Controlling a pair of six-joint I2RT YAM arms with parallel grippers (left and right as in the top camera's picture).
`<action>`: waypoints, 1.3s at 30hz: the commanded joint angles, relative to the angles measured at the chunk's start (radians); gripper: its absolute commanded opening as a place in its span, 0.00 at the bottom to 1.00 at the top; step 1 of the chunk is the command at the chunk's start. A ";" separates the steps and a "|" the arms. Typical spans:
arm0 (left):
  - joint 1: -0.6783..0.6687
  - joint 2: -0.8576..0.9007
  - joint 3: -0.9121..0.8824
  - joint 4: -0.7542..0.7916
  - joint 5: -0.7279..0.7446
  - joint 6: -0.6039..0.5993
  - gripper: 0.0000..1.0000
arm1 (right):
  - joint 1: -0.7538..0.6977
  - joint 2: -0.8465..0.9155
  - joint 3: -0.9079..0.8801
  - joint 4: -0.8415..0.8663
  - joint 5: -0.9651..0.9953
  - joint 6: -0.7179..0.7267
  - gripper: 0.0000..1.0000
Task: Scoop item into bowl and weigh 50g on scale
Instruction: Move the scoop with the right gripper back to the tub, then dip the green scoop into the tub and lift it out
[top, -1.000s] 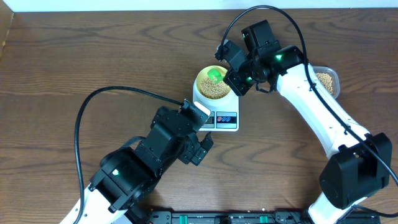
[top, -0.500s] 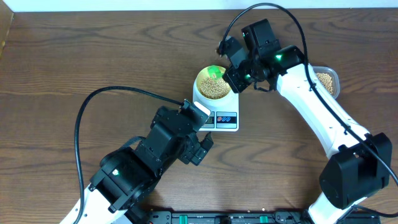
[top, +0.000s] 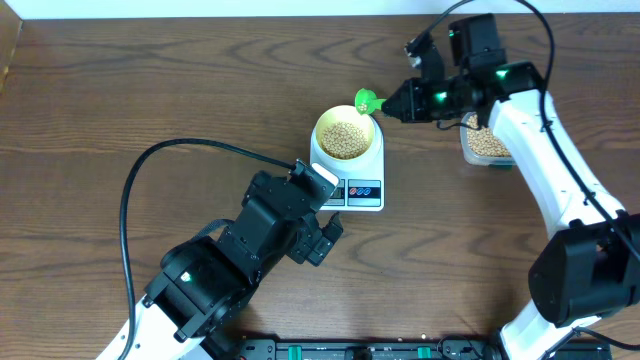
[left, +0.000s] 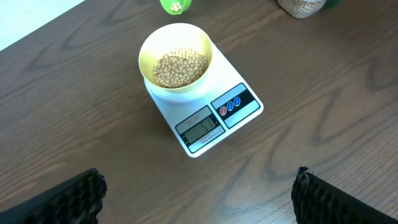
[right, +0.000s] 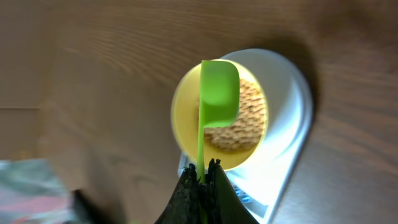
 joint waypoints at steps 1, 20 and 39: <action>0.004 -0.005 0.030 0.001 -0.013 0.014 0.98 | -0.054 0.008 0.023 -0.013 -0.172 0.066 0.01; 0.004 -0.005 0.030 0.000 -0.013 0.014 0.98 | -0.463 0.008 0.023 -0.218 -0.286 0.088 0.01; 0.004 -0.005 0.030 0.001 -0.013 0.014 0.98 | -0.442 0.008 0.023 -0.400 0.438 0.080 0.01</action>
